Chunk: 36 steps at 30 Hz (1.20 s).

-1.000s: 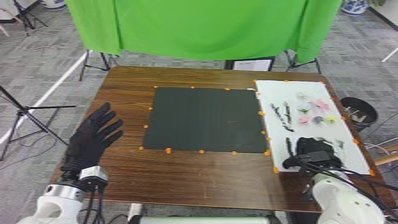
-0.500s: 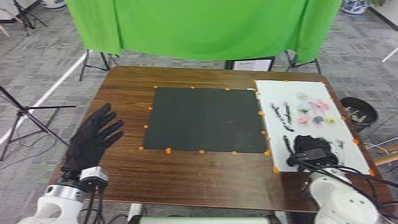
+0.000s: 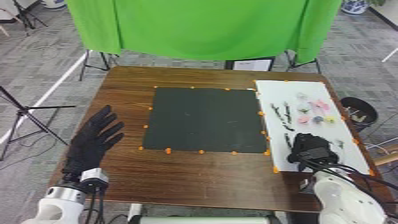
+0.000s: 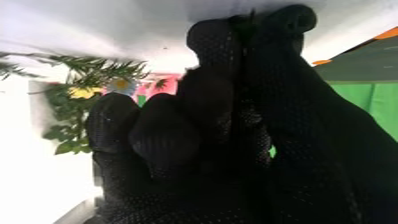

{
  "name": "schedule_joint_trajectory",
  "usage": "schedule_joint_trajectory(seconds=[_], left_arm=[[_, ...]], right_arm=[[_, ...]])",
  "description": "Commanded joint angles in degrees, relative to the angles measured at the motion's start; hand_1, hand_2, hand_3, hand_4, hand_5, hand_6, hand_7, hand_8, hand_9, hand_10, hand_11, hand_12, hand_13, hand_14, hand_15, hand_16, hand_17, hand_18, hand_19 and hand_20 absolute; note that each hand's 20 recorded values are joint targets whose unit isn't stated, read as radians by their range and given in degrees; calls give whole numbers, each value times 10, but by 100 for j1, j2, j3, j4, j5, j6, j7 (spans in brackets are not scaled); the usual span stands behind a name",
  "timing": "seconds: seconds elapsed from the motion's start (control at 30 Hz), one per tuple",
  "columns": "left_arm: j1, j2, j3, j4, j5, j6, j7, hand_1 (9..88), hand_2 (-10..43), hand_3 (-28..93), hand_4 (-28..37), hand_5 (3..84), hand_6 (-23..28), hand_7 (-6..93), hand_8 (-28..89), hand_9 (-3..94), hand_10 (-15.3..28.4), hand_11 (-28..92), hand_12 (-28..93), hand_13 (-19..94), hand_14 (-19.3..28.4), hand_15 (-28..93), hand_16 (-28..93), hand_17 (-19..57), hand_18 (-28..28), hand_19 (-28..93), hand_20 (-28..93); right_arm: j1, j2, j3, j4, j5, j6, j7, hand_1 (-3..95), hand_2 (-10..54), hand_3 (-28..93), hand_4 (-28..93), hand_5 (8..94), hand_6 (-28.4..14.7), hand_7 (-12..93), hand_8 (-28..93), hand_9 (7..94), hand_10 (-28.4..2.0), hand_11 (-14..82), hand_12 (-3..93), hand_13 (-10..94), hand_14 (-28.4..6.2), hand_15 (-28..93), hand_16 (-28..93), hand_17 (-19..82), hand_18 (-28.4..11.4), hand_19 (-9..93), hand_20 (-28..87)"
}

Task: Arrange flowers

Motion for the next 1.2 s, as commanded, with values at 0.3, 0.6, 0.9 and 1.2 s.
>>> schedule_joint_trajectory(seconds=[0.3,0.6,0.9,1.2], left_arm=[[91,-58,1,-23,17,79,-32,253,-82,670,-283,251,31,204,-104,196,106,185,201,165,150,255,31,-111,238,387,91],[110,-49,-16,-43,27,79,-13,249,-81,674,-282,252,32,204,-104,197,106,187,200,166,150,256,30,-111,239,388,92],[98,-33,-18,-49,32,110,-12,250,-82,676,-282,252,32,204,-104,196,106,187,200,166,150,257,29,-110,238,388,92],[152,60,-55,-64,31,119,10,249,-81,674,-283,253,32,204,-104,197,107,187,199,166,151,259,28,-110,239,389,91]], right_arm=[[-687,-159,62,269,1705,663,-500,327,-29,932,-94,586,-24,689,270,771,-68,674,630,743,-76,861,356,407,-213,932,662],[-620,-134,344,-117,1848,1129,-478,329,-39,932,-73,594,-28,683,273,785,-68,673,639,751,-78,864,358,412,-215,932,674],[-506,-96,459,-433,1815,1576,-444,330,-62,932,-56,606,-25,673,280,795,-65,665,642,764,-75,860,356,429,-215,932,680],[157,33,205,-632,1498,950,268,327,-71,932,-43,614,-24,663,283,806,-62,658,647,772,-72,858,360,439,-216,932,688]])
